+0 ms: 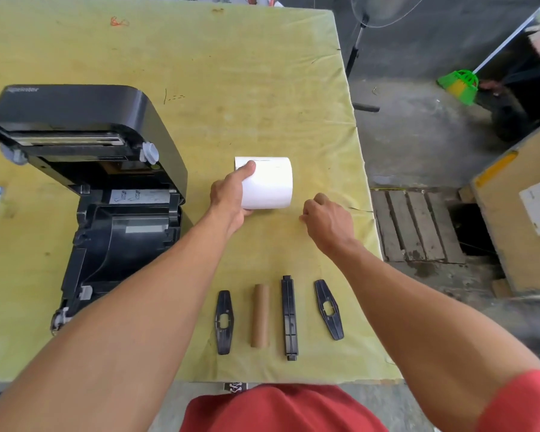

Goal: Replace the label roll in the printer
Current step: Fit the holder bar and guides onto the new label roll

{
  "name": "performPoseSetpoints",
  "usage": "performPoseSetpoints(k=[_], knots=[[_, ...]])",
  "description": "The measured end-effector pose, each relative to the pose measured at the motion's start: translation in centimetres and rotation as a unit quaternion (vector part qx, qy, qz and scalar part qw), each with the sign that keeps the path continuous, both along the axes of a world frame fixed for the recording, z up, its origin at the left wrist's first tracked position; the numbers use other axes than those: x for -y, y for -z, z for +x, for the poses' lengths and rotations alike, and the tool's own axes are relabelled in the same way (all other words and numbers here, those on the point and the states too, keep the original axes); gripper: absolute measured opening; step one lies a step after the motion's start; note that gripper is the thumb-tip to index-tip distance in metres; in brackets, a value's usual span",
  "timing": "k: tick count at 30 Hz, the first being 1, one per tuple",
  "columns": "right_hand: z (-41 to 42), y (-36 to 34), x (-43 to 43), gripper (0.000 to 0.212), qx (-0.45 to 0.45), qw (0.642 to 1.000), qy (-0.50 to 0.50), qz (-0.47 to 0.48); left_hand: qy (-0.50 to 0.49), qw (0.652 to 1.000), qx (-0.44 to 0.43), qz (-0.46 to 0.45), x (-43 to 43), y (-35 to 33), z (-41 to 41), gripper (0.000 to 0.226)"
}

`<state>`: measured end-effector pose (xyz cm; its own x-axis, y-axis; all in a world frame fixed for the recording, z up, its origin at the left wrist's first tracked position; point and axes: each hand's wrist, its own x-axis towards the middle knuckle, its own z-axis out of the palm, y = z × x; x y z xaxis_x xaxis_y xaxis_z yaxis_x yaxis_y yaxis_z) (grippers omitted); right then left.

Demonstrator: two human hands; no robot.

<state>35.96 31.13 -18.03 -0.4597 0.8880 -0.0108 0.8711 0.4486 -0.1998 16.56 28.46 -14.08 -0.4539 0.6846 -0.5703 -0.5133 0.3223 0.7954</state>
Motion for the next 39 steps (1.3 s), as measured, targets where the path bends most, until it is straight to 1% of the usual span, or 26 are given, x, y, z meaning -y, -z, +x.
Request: performPoseSetpoints(k=[4,9,15,18,19,20,21,22,23,24,25,26,27,28,30,31,33,35,37,39], knots=[[0.5,1.2,0.6,0.031,-0.033,0.998,0.034,-0.043,-0.001,1.000,0.004,-0.004,-0.9,0.2,-0.1,0.030],[0.9,1.3,2.6,0.046,-0.038,0.996,0.058,-0.058,0.002,1.000,0.008,-0.006,-0.8,0.0,0.0,0.030],[0.7,0.4,3.6,0.043,0.000,0.990,0.091,-0.105,0.006,1.000,0.010,-0.001,0.6,-0.7,0.7,0.031],[0.2,-0.8,3.4,0.039,0.031,0.982,0.119,-0.146,0.010,1.000,0.003,0.001,1.5,-1.3,0.7,0.031],[0.1,-1.3,3.3,0.037,0.028,0.977,0.132,-0.166,0.013,1.000,0.001,0.001,1.7,-1.4,0.7,0.031],[0.1,-1.9,3.2,0.034,0.002,0.971,0.150,-0.188,0.017,1.000,0.000,0.001,2.0,-1.6,0.5,0.032],[0.1,-2.4,3.2,0.032,-0.059,0.960,0.173,-0.212,0.023,1.000,0.000,0.001,2.3,-1.7,0.4,0.032],[0.1,-3.0,3.3,0.031,-0.154,0.940,0.193,-0.234,0.030,1.000,0.000,0.001,2.6,-1.9,0.3,0.033],[-0.1,-3.7,3.5,0.027,-0.264,0.906,0.207,-0.258,0.036,0.999,0.001,0.001,2.9,-2.0,0.1,0.035],[-0.3,-4.6,3.8,0.025,-0.361,0.860,0.213,-0.293,0.041,0.999,0.001,0.001,3.2,-2.2,0.0,0.037],[-0.6,-5.5,4.2,0.030,-0.423,0.816,0.207,-0.336,0.046,0.999,0.002,0.000,3.5,-2.3,-0.1,0.039],[-1.0,-6.2,4.6,0.040,-0.445,0.791,0.193,-0.372,0.052,0.999,0.002,-0.002,3.9,-2.5,-0.2,0.040],[-1.5,-6.7,4.8,0.050,-0.442,0.784,0.180,-0.397,0.058,0.998,0.003,-0.005,4.2,-2.7,-0.3,0.040],[-2.0,-7.1,5.1,0.055,-0.431,0.787,0.173,-0.405,0.066,0.998,0.005,-0.006,4.6,-2.8,-0.3,0.041],[-2.8,-7.7,5.9,0.054,-0.422,0.799,0.177,-0.389,0.085,0.996,0.009,-0.009,5.4,-3.3,-0.4,0.046],[-3.0,-7.8,6.2,0.051,-0.431,0.798,0.182,-0.381,0.093,0.996,0.008,-0.012,5.9,-3.6,-0.5,0.050],[-3.2,-8.0,7.0,0.048,-0.453,0.787,0.186,-0.375,0.110,0.994,0.001,-0.010,6.7,-4.2,-0.9,0.059],[-3.4,-8.4,7.6,0.050,-0.470,0.773,0.200,-0.376,0.147,0.989,-0.019,0.004,7.5,-4.7,-1.4,0.063],[-3.4,-9.1,8.1,0.058,-0.490,0.749,0.235,-0.380,0.193,0.980,-0.050,0.020,8.3,-5.0,-1.8,0.055],[-3.3,-9.9,8.8,0.062,-0.505,0.730,0.261,-0.378,0.212,0.974,-0.070,0.030,9.0,-5.0,-1.8,0.042]])
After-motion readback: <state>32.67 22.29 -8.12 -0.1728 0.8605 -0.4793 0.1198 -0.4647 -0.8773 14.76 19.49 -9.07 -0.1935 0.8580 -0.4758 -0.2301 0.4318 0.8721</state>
